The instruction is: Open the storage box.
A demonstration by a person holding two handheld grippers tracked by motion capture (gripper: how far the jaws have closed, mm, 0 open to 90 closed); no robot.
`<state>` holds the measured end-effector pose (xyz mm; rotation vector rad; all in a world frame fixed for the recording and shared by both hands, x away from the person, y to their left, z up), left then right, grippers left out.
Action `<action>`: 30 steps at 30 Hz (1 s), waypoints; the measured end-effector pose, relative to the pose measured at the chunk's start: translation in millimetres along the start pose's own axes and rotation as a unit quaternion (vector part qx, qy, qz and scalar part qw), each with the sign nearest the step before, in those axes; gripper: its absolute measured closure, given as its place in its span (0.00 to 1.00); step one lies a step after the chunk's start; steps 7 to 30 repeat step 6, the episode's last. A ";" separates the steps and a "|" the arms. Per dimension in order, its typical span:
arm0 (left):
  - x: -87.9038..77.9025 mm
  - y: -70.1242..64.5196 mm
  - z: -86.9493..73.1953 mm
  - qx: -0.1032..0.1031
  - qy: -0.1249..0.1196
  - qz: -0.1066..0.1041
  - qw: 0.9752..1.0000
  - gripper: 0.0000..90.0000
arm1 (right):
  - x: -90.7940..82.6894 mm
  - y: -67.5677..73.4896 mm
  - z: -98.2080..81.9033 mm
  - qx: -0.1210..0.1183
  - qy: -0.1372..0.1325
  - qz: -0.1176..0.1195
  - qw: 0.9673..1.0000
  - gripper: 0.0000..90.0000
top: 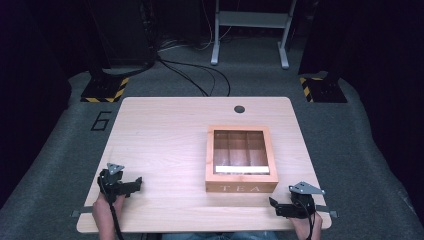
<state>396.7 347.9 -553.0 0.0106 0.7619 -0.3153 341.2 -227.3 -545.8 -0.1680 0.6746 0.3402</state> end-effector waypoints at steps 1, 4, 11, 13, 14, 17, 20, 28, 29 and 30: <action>-0.1 0.0 0.0 0.000 0.001 0.000 1.000 0.01 | 1.1 -0.5 -2.0 -0.002 0.007 -0.008 1.000 0.07; 0.0 0.0 0.0 0.000 0.000 0.000 1.000 0.01 | 1.3 -0.3 -1.6 -0.007 0.001 -0.026 1.000 0.06; 0.0 0.0 0.0 0.000 0.000 0.000 1.000 0.01 | 3.8 -0.8 -1.7 -0.013 0.015 -0.026 0.999 0.03; 0.0 0.0 0.0 0.000 0.000 0.000 1.000 0.01 | 3.8 -0.8 -1.7 -0.013 0.015 -0.026 0.999 0.03; 0.0 0.0 0.0 0.000 0.000 0.000 1.000 0.01 | 3.8 -0.8 -1.7 -0.013 0.015 -0.026 0.999 0.03; 0.0 0.0 0.0 0.000 0.000 0.000 1.000 0.01 | 3.8 -0.8 -1.7 -0.013 0.015 -0.026 0.999 0.03; 0.0 0.0 0.0 0.000 0.000 0.000 1.000 0.01 | 3.8 -0.8 -1.7 -0.013 0.015 -0.026 0.999 0.03; 0.0 0.0 0.0 0.000 0.000 0.000 1.000 0.01 | 3.8 -0.8 -1.7 -0.013 0.015 -0.026 0.999 0.03; 0.0 0.0 0.0 0.000 0.000 0.000 1.000 0.01 | 3.8 -0.8 -1.7 -0.013 0.015 -0.026 0.999 0.03; 0.0 0.0 0.0 0.000 0.000 0.000 1.000 0.01 | 3.8 -0.8 -1.7 -0.013 0.015 -0.026 0.999 0.03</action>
Point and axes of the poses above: each handheld gripper's, and its own axes: x roughly forward along the jaws, z roughly out of its top, y roughly to its left, the point moved 3 cm from there along x, roughly forward along the jaws, and after that the axes turned 9 degrees about -z, right-handed, at the moved point
